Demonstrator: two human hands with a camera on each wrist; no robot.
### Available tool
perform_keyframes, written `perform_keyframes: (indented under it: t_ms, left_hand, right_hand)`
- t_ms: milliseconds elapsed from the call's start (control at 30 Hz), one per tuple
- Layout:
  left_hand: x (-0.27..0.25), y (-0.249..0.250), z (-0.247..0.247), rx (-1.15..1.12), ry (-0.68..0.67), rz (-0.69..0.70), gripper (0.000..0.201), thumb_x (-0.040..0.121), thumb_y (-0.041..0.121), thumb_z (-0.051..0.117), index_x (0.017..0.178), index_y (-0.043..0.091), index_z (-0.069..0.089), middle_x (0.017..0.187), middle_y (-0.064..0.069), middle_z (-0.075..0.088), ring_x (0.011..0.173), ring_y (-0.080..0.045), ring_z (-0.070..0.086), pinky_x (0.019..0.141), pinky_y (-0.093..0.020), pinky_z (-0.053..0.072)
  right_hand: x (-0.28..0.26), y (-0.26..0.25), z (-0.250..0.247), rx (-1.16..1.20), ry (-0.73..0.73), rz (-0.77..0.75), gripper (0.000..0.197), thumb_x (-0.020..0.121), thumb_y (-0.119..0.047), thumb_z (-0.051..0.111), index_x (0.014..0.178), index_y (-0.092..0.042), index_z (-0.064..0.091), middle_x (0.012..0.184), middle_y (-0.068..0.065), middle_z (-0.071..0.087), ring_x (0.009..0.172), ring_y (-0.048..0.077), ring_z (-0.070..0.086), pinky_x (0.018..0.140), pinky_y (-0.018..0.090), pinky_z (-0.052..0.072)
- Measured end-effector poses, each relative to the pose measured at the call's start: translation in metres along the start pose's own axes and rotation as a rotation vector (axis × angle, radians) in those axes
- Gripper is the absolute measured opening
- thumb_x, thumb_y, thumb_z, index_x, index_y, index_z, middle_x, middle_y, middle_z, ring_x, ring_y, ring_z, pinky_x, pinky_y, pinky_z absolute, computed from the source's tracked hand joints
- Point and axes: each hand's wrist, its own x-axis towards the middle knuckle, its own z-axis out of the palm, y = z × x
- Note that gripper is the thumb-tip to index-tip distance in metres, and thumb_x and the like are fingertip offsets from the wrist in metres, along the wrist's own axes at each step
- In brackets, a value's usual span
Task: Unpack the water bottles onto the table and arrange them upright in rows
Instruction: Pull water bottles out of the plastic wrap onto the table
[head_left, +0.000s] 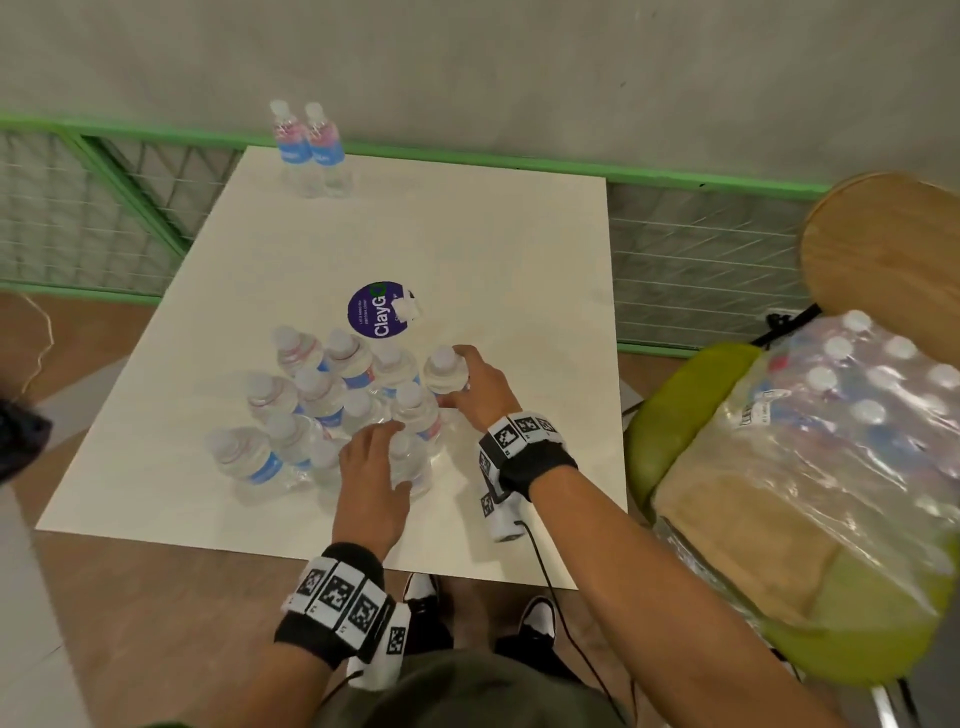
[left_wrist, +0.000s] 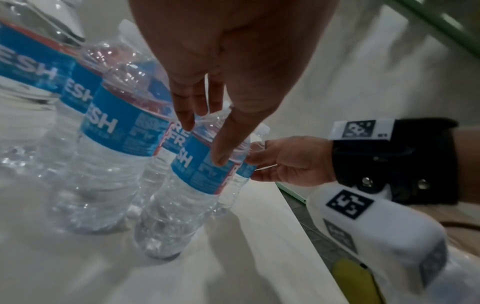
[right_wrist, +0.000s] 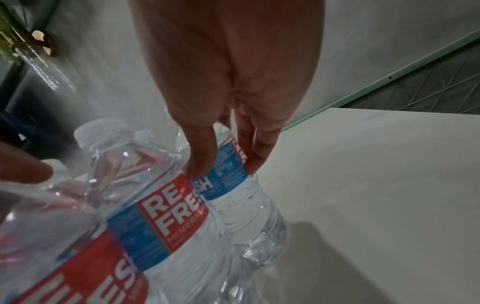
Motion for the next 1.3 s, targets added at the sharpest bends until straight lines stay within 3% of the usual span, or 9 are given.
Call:
perform_keyframes:
  t_ms: [267,500,667,800,900,1000,1067,1133,1300]
  left_hand:
    - [0.000,0.001,-0.005,0.146,-0.047,0.044,0.080,0.070,-0.004,0.070,0.137,0.019,0.035,0.133,-0.008,0.041,0.123,-0.030,0.036,0.104,-0.038,0.032]
    - [0.002,0.016,-0.008,0.196,0.008,0.134,0.068,0.072,0.007,0.071,0.133,0.020,0.043,0.126,-0.009,0.044,0.118,-0.027,0.034,0.103,-0.039,0.029]
    - [0.013,0.044,0.012,0.283,0.061,0.316,0.033,0.079,0.026,0.060,0.112,0.021,0.057,0.116,-0.006,0.054,0.113,-0.030,0.045,0.095,-0.038,0.025]
    - [0.015,0.077,0.041,0.272,0.106,0.422,0.023,0.079,0.026,0.056,0.101,0.019,0.063,0.113,-0.008,0.056,0.111,-0.027,0.039,0.091,-0.041,0.027]
    - [0.008,0.103,0.071,0.181,-0.037,0.512,0.025,0.081,0.032,0.048,0.098,0.021,0.063,0.109,-0.003,0.055,0.107,-0.025,0.041,0.090,-0.035,0.028]
    - [-0.003,0.134,0.103,0.133,-0.327,0.642,0.030,0.083,0.038,0.040,0.098,0.024,0.061,0.101,0.004,0.055,0.099,-0.015,0.043,0.086,-0.026,0.031]
    - [-0.009,0.155,0.124,0.145,-0.552,0.713,0.037,0.083,0.044,0.034,0.100,0.024,0.061,0.100,0.005,0.057,0.097,-0.014,0.047,0.087,-0.028,0.039]
    - [-0.014,0.174,0.142,0.172,-0.707,0.773,0.035,0.085,0.044,0.035,0.099,0.023,0.060,0.099,0.003,0.058,0.095,-0.015,0.049,0.086,-0.032,0.043]
    - [-0.016,0.205,0.170,0.222,-0.824,0.746,0.020,0.090,0.026,0.052,0.109,0.023,0.058,0.101,0.007,0.051,0.100,-0.014,0.049,0.088,-0.031,0.043]
  right_hand:
    - [0.003,0.007,0.001,-0.008,-0.036,0.007,0.070,0.083,0.001,0.062,0.143,-0.014,0.031,0.134,0.016,0.053,0.122,0.031,0.053,0.102,0.040,0.045]
    - [-0.018,0.020,-0.008,0.008,-0.073,0.041,0.066,0.085,-0.003,0.063,0.142,-0.017,0.034,0.139,0.013,0.049,0.126,0.027,0.049,0.099,0.032,0.042]
    - [-0.066,0.042,-0.034,0.164,-0.062,0.101,0.048,0.086,-0.013,0.064,0.131,-0.016,0.048,0.126,0.008,0.057,0.107,0.020,0.059,0.089,0.029,0.049]
    - [-0.129,0.089,-0.075,0.392,-0.019,0.180,0.017,0.090,0.001,0.052,0.098,-0.011,0.061,0.095,0.006,0.066,0.080,0.016,0.063,0.074,0.027,0.055]
    - [-0.172,0.129,-0.126,0.487,0.153,0.353,0.029,0.092,0.008,0.044,0.079,-0.013,0.058,0.082,0.006,0.065,0.067,0.014,0.059,0.059,0.020,0.049]
    - [-0.201,0.163,-0.180,0.152,0.379,0.541,0.018,0.092,-0.001,0.048,0.093,-0.010,0.063,0.102,0.019,0.064,0.080,0.027,0.061,0.066,0.017,0.046]
    - [-0.218,0.173,-0.204,-0.340,0.191,0.661,0.033,0.091,-0.012,0.050,0.123,-0.010,0.058,0.130,0.016,0.056,0.111,0.029,0.058,0.086,0.020,0.046]
    - [-0.225,0.167,-0.218,-0.688,0.040,0.674,0.038,0.087,-0.017,0.052,0.123,-0.015,0.059,0.130,0.012,0.058,0.114,0.027,0.058,0.092,0.029,0.047]
    - [-0.211,0.158,-0.246,-0.609,0.167,0.622,0.046,0.075,-0.003,0.057,0.120,-0.003,0.060,0.113,0.017,0.066,0.100,0.030,0.065,0.084,0.035,0.056]
